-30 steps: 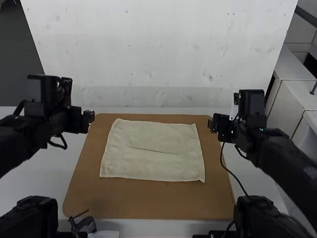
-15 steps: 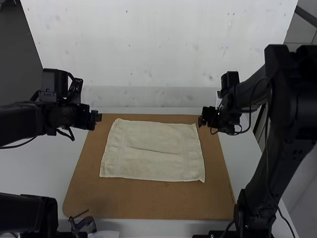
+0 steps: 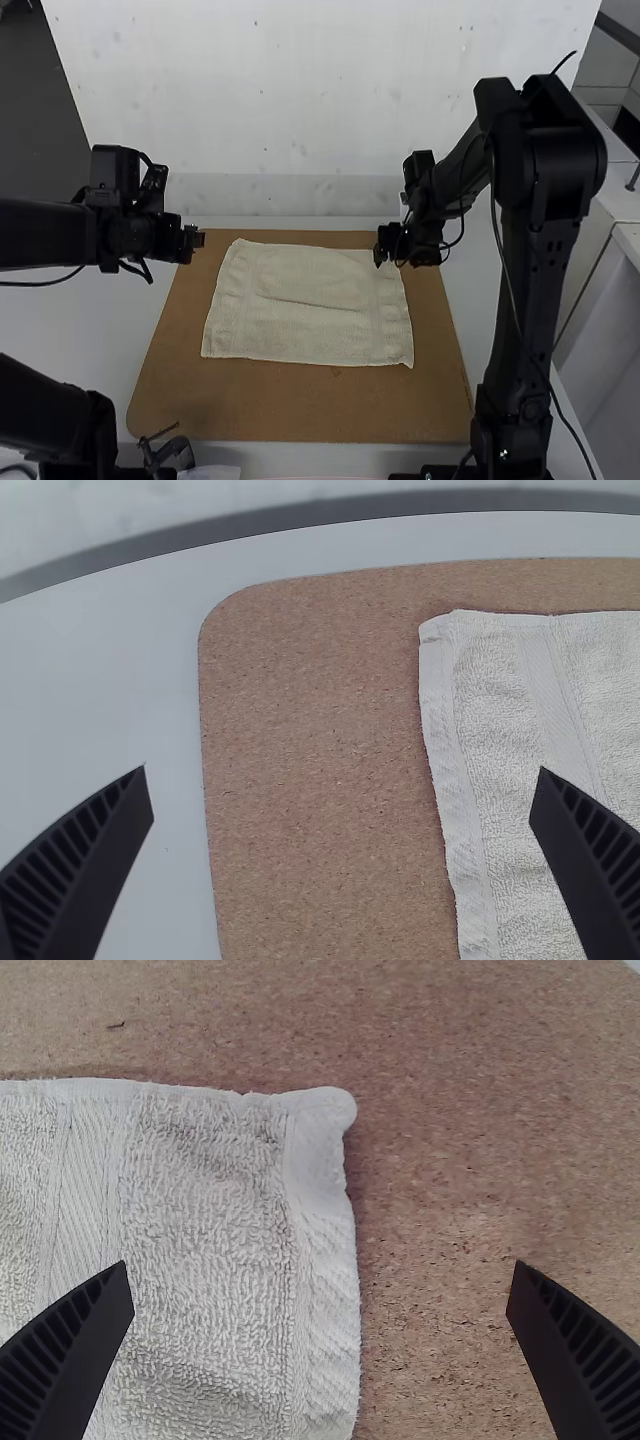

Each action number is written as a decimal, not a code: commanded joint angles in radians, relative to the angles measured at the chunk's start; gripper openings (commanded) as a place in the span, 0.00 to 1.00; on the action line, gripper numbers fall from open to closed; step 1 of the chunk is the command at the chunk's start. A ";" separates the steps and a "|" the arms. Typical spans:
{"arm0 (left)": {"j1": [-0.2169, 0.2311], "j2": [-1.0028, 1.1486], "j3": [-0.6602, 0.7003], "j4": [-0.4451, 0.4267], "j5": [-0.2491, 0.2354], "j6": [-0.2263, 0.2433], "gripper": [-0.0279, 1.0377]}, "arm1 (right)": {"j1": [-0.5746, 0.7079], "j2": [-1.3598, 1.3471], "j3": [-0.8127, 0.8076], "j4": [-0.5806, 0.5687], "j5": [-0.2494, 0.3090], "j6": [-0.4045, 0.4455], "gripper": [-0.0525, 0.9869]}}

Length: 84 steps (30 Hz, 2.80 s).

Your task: Fold the towel.

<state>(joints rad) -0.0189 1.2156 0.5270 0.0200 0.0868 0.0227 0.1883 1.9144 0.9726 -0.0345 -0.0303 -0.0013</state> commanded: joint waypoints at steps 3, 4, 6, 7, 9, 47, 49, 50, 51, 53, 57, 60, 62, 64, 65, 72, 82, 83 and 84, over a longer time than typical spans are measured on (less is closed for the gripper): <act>0.010 0.039 0.036 0.041 0.007 0.013 0.94 | 0.030 0.057 0.054 0.005 0.116 -0.006 0.96; 0.010 0.050 0.034 0.046 0.007 0.011 0.94 | 0.030 0.069 0.063 0.005 0.121 -0.005 0.95; 0.010 0.067 0.034 0.051 0.007 0.011 0.94 | 0.030 0.086 0.078 0.004 0.127 0.001 0.95; 0.010 0.070 0.034 0.055 0.007 0.011 0.94 | 0.031 0.094 0.084 0.004 0.130 0.003 0.95; 0.008 0.082 0.033 0.067 0.008 0.011 0.94 | 0.037 0.107 0.098 -0.002 0.130 0.009 0.91; -0.205 0.822 0.631 -0.143 -0.134 -0.113 0.79 | 0.040 0.172 0.101 -0.053 0.194 0.026 0.07; -0.197 0.868 0.663 -0.175 -0.105 -0.129 0.57 | 0.037 0.169 0.098 -0.051 0.198 0.026 0.07; -0.193 0.891 0.680 -0.198 -0.082 -0.145 0.46 | 0.037 0.166 0.097 -0.053 0.202 0.026 0.07; -0.188 0.911 0.693 -0.216 -0.073 -0.159 0.35 | 0.036 0.163 0.092 -0.050 0.205 0.024 0.07; -0.187 0.937 0.703 -0.224 -0.075 -0.170 0.12 | 0.036 0.156 0.086 -0.048 0.205 0.021 0.07; -0.194 0.940 0.702 -0.233 -0.073 -0.176 0.04 | 0.036 0.155 0.080 -0.044 0.205 0.021 0.07; -0.200 0.921 0.699 -0.247 -0.073 -0.182 0.04 | 0.036 0.146 0.074 -0.019 0.207 0.021 0.07; -0.207 0.898 0.699 -0.261 -0.073 -0.193 0.04 | 0.037 0.135 0.074 -0.010 0.210 0.024 0.07; -0.213 0.865 0.699 -0.272 -0.073 -0.199 0.04 | 0.039 0.121 0.075 0.010 0.210 0.026 0.07; -0.216 0.848 0.697 -0.279 -0.073 -0.202 0.04 | 0.039 0.112 0.075 0.015 0.210 0.027 0.07; -0.234 0.713 0.666 -0.305 -0.073 -0.231 0.04 | 0.043 0.025 0.051 0.097 0.208 0.038 0.07; -0.240 0.516 0.616 -0.316 -0.073 -0.244 0.04 | 0.046 -0.114 -0.032 0.268 0.204 0.043 0.07; -0.242 0.502 0.610 -0.316 -0.073 -0.244 0.04 | 0.048 -0.126 -0.043 0.280 0.202 0.044 0.07; -0.245 0.483 0.604 -0.316 -0.075 -0.244 0.04 | 0.050 -0.138 -0.054 0.295 0.202 0.046 0.07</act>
<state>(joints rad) -0.2539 1.7676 1.1473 -0.2970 0.0078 -0.2111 0.2512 1.8347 0.9424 0.2337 0.1444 0.0299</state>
